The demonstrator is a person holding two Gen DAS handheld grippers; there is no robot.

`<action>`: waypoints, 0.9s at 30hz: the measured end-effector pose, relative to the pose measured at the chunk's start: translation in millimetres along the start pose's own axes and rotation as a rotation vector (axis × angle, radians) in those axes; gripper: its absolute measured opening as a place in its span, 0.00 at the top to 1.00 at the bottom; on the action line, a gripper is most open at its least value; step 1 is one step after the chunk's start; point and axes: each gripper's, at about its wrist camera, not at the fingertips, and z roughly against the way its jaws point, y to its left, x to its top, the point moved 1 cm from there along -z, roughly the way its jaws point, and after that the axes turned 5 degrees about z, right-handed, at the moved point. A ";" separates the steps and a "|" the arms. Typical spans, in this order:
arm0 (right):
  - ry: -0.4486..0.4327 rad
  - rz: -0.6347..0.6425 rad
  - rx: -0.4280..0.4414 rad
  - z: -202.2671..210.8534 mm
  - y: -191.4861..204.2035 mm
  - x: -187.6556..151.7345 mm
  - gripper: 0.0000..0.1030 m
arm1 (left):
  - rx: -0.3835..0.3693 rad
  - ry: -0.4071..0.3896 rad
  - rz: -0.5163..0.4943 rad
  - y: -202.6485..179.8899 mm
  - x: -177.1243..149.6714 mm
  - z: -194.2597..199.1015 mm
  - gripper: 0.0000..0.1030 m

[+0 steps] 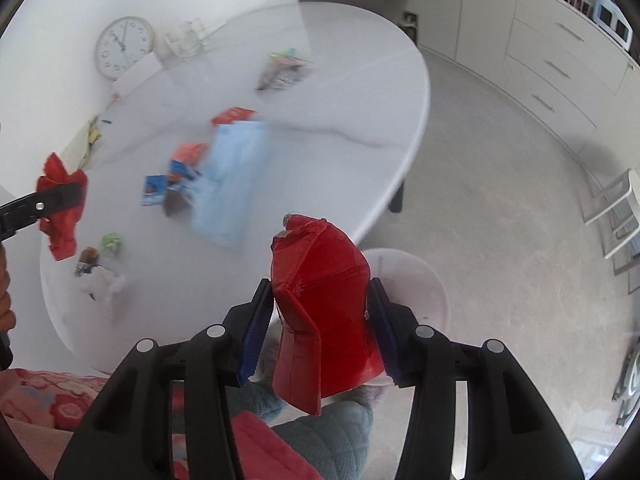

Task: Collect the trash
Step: 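Carry both red papers to the wastebasket and open both tools over it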

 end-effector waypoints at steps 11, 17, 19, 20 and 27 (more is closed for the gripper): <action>0.093 0.039 0.041 -32.8 -61.7 -14.4 0.20 | 0.057 0.019 -0.028 -89.0 -16.1 -28.6 0.65; 0.057 0.022 0.019 -16.4 -90.6 -11.2 0.13 | 0.057 0.061 -0.031 -118.1 -26.2 -52.0 0.65; 0.052 0.025 0.019 -10.6 -98.5 -12.3 0.13 | 0.053 0.071 -0.045 -127.8 -29.2 -60.3 0.65; 0.050 0.029 0.017 -7.9 -100.8 -14.0 0.13 | 0.052 0.076 -0.051 -132.1 -30.2 -64.2 0.65; 0.038 0.036 0.005 3.9 -114.1 -22.2 0.11 | 0.053 0.129 -0.082 -159.3 -37.7 -95.7 0.53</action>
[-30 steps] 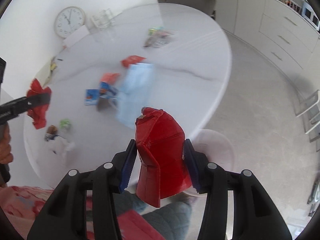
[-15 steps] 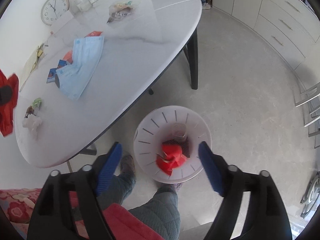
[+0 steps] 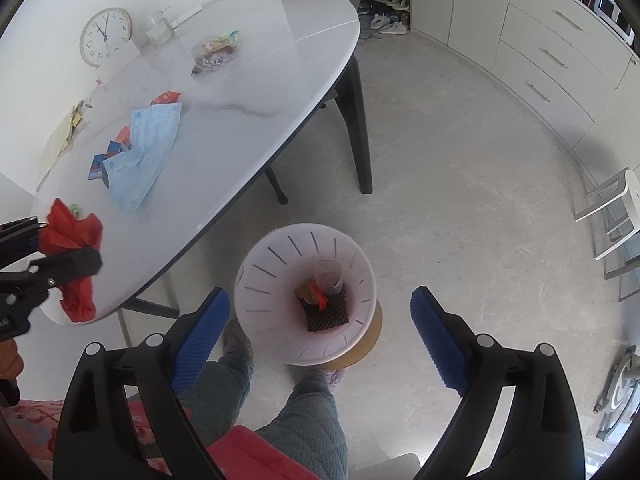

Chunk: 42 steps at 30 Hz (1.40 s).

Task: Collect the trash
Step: 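Carry both red papers to the wastebasket and open both tools over it, then return both tools to the table and lower the left tool to the green paper ball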

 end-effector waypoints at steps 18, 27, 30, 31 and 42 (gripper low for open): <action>-0.030 0.001 0.007 4.9 0.8 2.8 0.07 | 0.110 -0.066 0.079 -6.0 7.7 17.8 0.08; -0.060 0.026 0.019 8.1 24.0 20.9 0.03 | 0.159 -0.089 0.107 14.9 3.8 38.4 0.08; -0.069 0.045 0.037 7.8 40.8 32.8 0.02 | 0.195 -0.108 0.129 32.3 -0.8 50.2 0.08; -0.069 0.057 0.048 6.2 49.0 38.6 0.02 | 0.202 -0.114 0.141 40.3 -3.2 54.8 0.08; -0.046 0.222 0.127 -18.5 153.4 79.7 0.02 | 0.333 -0.137 0.329 155.2 -45.6 98.0 0.08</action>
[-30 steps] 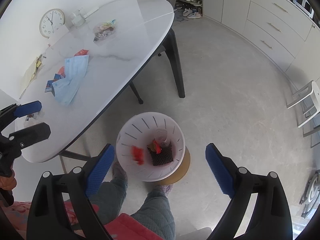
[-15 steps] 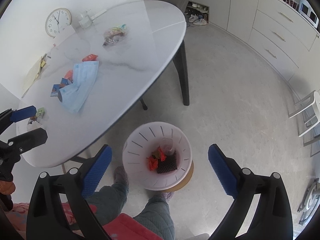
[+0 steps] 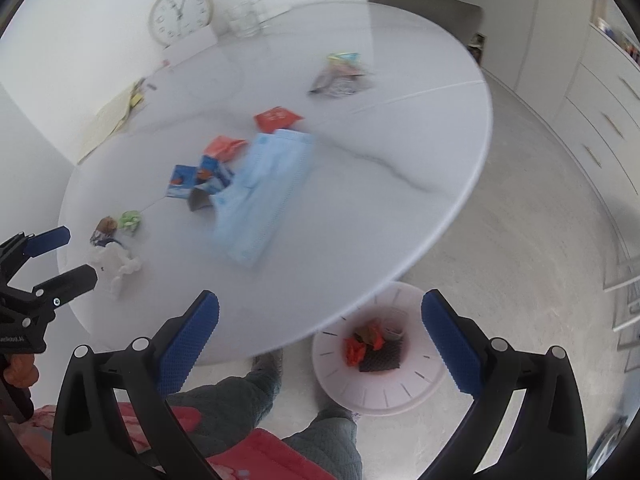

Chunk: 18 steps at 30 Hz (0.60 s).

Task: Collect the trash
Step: 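Return both tools to the table and lower the left tool to the green paper ball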

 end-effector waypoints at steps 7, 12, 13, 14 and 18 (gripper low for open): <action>0.003 0.071 0.043 -16.5 52.2 27.6 0.02 | 0.033 0.001 0.092 69.7 2.0 -2.1 0.08; 0.005 0.103 0.047 -23.6 76.1 38.1 0.02 | 0.031 -0.004 0.096 97.9 5.7 -6.6 0.08; 0.004 0.107 0.049 -24.6 80.2 40.0 0.02 | 0.027 -0.008 0.092 101.8 7.5 -8.5 0.08; 0.004 0.108 0.050 -25.5 82.5 41.1 0.02 | 0.023 -0.012 0.086 105.0 9.0 -9.7 0.08; 0.007 0.098 0.046 -28.1 90.3 44.0 0.02 | 0.003 -0.014 0.018 114.7 16.4 -20.7 0.08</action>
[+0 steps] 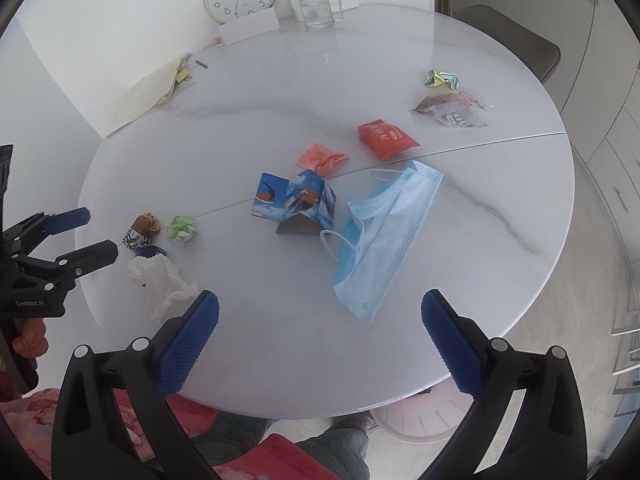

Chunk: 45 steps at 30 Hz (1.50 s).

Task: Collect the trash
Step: 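Return both tools to the table and lower the left tool to the green paper ball, then grasp the green paper ball with the left tool while the right tool grasps the juice box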

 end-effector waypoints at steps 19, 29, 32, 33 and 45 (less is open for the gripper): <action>-0.006 -0.145 -0.067 -6.1 15.7 10.4 0.02 | -0.090 0.209 -0.252 9.2 18.6 -105.4 0.36; 0.021 -0.174 -0.083 -17.1 28.6 14.8 0.02 | -0.147 0.269 -0.297 20.0 22.2 -125.9 0.70; 0.026 -0.158 -0.070 -20.9 32.8 18.7 0.02 | -0.162 0.265 -0.299 22.6 24.0 -125.4 0.71; 0.028 -0.144 -0.065 -22.4 34.2 20.3 0.02 | -0.163 0.255 -0.296 23.7 24.9 -123.5 0.71; 0.120 0.580 0.089 -53.2 54.7 75.4 0.08 | -0.184 0.095 -0.135 24.5 44.6 -55.1 0.71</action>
